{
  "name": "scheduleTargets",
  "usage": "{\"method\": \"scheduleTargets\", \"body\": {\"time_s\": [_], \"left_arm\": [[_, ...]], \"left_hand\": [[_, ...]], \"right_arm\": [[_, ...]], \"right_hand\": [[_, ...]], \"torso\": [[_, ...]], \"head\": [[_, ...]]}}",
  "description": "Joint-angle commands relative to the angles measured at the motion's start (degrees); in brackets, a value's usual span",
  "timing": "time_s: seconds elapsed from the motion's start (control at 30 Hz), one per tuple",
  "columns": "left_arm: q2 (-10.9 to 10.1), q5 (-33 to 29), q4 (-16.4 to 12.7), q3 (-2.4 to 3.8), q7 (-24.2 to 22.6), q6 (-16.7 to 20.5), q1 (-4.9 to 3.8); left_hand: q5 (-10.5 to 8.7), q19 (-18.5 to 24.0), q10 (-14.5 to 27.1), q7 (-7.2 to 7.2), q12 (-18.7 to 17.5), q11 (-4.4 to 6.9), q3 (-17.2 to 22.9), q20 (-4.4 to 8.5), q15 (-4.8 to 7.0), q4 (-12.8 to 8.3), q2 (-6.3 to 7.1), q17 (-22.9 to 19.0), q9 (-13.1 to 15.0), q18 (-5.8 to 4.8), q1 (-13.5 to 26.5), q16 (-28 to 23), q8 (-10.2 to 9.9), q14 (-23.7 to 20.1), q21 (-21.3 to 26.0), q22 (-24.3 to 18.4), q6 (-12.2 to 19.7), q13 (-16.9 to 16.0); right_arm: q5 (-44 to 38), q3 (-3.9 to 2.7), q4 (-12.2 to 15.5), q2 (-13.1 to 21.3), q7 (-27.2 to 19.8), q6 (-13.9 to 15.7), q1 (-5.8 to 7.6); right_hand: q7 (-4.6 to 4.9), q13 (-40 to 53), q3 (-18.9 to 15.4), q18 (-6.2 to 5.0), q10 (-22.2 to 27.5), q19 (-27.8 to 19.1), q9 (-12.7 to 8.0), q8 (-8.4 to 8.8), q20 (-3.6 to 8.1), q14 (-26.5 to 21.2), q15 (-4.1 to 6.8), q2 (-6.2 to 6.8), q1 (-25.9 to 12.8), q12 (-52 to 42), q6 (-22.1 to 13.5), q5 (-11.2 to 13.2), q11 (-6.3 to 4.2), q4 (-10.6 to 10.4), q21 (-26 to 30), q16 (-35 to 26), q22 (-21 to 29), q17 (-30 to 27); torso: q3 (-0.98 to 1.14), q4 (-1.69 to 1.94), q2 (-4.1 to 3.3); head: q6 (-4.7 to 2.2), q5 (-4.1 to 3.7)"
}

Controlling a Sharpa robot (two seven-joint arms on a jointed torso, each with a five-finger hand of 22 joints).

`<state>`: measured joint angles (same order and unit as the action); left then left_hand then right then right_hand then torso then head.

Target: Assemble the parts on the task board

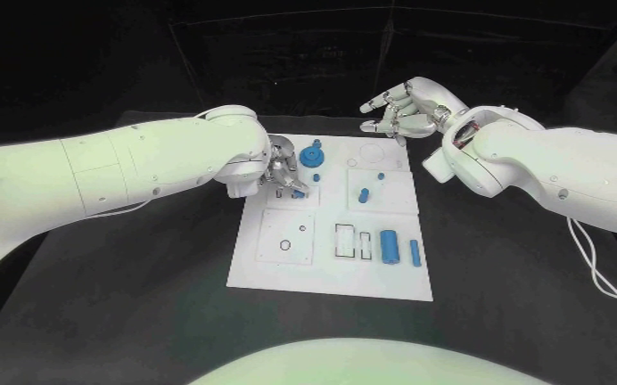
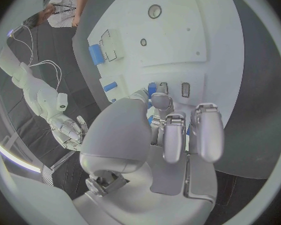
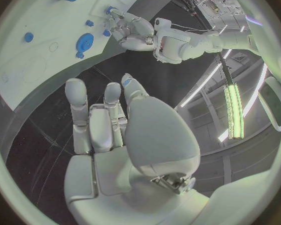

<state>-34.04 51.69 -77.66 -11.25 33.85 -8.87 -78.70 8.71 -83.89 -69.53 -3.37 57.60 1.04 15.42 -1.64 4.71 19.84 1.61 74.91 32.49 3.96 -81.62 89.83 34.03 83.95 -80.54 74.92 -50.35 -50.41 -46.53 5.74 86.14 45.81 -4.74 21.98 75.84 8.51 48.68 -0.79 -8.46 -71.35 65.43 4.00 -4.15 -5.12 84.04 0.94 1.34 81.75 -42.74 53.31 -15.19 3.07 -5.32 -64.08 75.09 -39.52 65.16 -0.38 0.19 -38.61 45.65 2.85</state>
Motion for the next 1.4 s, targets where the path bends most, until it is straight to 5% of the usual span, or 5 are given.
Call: {"method": "scheduleTargets", "body": {"time_s": [0.03, 0.17, 0.5, 0.9, 1.4], "left_arm": [[-0.54, -1.34, -0.84, 0.03, -1.76, 4.42, -0.06], [-1.44, -1.36, -1.73, 0.03, -2.21, 5.80, -0.05], [-3.17, 0.57, -2.61, 0.00, -3.21, 9.02, 0.51], [-3.00, 2.98, -2.26, -0.02, -2.33, 10.69, 1.98], [-3.13, 4.49, -2.65, -0.02, -0.83, 7.30, 2.31]], "left_hand": [[-0.15, -0.06, -0.87, 0.14, 0.05, 0.04, 12.86, 0.00, -0.21, -8.62, 2.40, 15.09, 0.65, -0.56, 1.88, 0.17, 0.74, 6.05, 0.28, -0.08, 0.37, -0.04], [-0.33, -0.08, -1.14, 0.16, 0.24, 0.03, 18.60, 0.04, -0.30, -10.09, 4.10, 15.09, 1.60, -0.53, 5.03, 0.17, 1.76, 6.05, 0.40, -0.04, 0.61, -0.04], [-0.48, -0.12, -1.52, 0.14, 0.64, 0.02, 22.48, -0.06, -0.12, -12.37, 5.29, 15.09, 2.44, -0.56, 7.29, 0.17, 2.62, 6.05, 0.54, -0.02, 0.91, -0.31], [-0.52, -0.14, -1.67, 0.15, 0.78, 0.03, 23.17, -0.05, -0.11, -12.88, 5.53, 15.09, 2.61, -0.56, 7.75, 0.17, 2.80, 6.05, 0.55, 0.02, 0.94, -0.43], [-0.57, -0.20, -1.83, 0.17, 0.95, 0.05, 23.54, -0.05, -0.11, -13.28, 5.73, 15.09, 2.72, -0.59, 7.99, 0.17, 2.92, 6.05, 0.48, 0.15, 0.93, -0.58]], "right_arm": [[-0.39, -0.04, -0.12, -0.06, -0.01, -0.52, 0.13], [-0.47, -0.04, -0.37, -0.11, 0.23, -0.72, 0.13], [-0.53, -0.04, -0.72, -0.03, 0.45, -0.89, 0.13], [-0.80, -0.04, -0.58, 0.19, 0.58, -0.91, 0.13], [-0.84, -0.04, -0.60, 0.13, 0.60, -1.01, 0.13]], "right_hand": [[0.00, 0.05, -0.26, -0.41, -0.22, 0.11, -0.08, 0.20, 0.16, 1.14, 0.36, -0.12, 0.49, 0.26, -0.44, -0.33, 0.01, 0.01, 0.21, -0.36, 0.09, -0.01], [0.00, 0.03, -0.27, -0.41, -0.21, 0.10, -0.08, 0.20, 0.16, 1.13, 0.36, -0.12, 0.49, 0.29, -0.45, -0.36, 0.01, 0.01, 0.22, -0.40, 0.11, -0.06], [0.00, 0.03, -0.27, -0.41, -0.21, 0.10, -0.08, 0.20, 0.16, 1.13, 0.36, -0.12, 0.49, 0.29, -0.45, -0.36, 0.01, 0.01, 0.22, -0.40, 0.11, -0.06], [0.00, 0.02, -0.30, -0.41, -0.18, 0.12, -0.08, 0.20, 0.16, 1.13, 0.35, -0.12, 0.50, 0.32, -0.45, -0.53, 0.01, 0.00, 0.26, -0.42, 0.15, -0.06], [0.01, 0.03, -0.34, -0.41, -0.18, 0.12, -0.08, 0.20, 0.16, 1.14, 0.35, -0.11, 0.46, 0.32, -0.46, -0.57, 0.02, -0.03, 0.28, -0.42, 0.16, -0.04]], "torso": [[0.03, 0.11, 0.01], [0.05, 0.06, 0.01], [0.03, -0.02, -0.02], [0.00, -0.10, -0.03], [-0.02, -0.14, -0.02]], "head": [[-0.03, 0.15], [-0.03, 0.33], [-0.05, 0.80], [0.17, 1.07], [0.39, 1.14]]}}
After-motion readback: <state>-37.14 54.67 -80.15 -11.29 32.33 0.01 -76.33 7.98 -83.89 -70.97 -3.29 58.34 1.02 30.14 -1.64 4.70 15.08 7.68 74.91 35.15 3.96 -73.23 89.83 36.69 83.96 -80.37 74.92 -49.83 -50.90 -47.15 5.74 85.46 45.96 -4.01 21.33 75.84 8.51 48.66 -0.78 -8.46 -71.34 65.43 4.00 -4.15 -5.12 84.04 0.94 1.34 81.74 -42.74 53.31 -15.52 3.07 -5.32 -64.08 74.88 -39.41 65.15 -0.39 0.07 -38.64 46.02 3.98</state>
